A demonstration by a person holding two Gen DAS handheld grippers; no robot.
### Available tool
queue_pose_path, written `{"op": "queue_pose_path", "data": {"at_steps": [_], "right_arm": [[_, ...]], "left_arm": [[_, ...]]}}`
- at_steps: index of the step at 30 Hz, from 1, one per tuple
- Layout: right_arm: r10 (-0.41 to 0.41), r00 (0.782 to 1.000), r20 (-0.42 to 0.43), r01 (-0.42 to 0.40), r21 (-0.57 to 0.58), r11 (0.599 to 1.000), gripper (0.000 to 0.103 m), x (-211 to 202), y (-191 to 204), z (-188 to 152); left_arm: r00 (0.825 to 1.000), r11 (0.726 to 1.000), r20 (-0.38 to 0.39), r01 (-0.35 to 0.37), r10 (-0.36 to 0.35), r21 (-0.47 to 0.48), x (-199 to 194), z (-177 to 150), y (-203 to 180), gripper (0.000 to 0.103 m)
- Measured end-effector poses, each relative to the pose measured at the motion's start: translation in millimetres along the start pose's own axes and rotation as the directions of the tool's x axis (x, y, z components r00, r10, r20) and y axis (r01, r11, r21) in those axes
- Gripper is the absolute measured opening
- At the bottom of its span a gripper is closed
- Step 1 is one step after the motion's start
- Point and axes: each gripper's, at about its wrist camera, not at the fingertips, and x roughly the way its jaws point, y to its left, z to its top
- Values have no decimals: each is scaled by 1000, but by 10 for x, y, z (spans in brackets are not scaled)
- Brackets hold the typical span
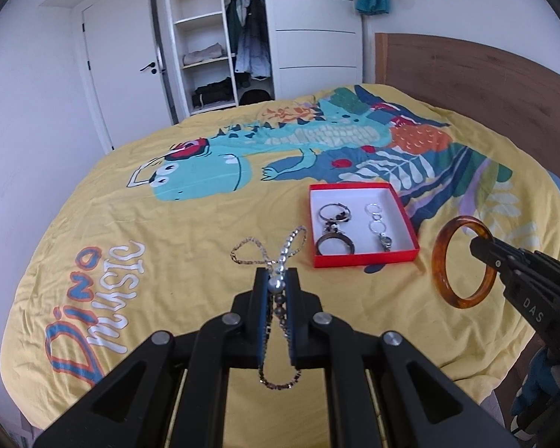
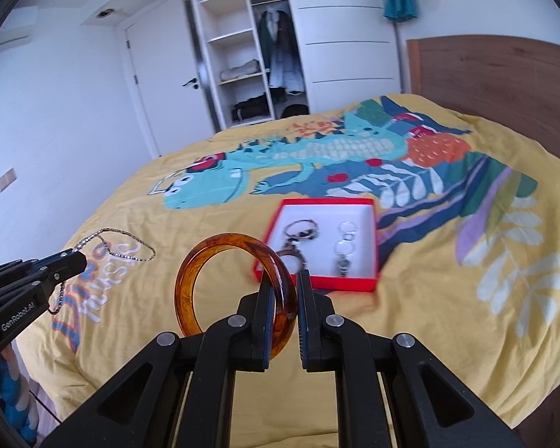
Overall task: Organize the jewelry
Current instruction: 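Lift the necklace and amber bangle and carry them toward the red box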
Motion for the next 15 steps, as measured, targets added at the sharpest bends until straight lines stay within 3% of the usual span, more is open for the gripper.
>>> {"op": "queue_pose_path", "data": {"at_steps": [15], "right_arm": [[-51,998,-43,54,68,996,11,325,-560,44]], "left_arm": [[997,994,-32,66,-63,84,487,342,-522,8]]}}
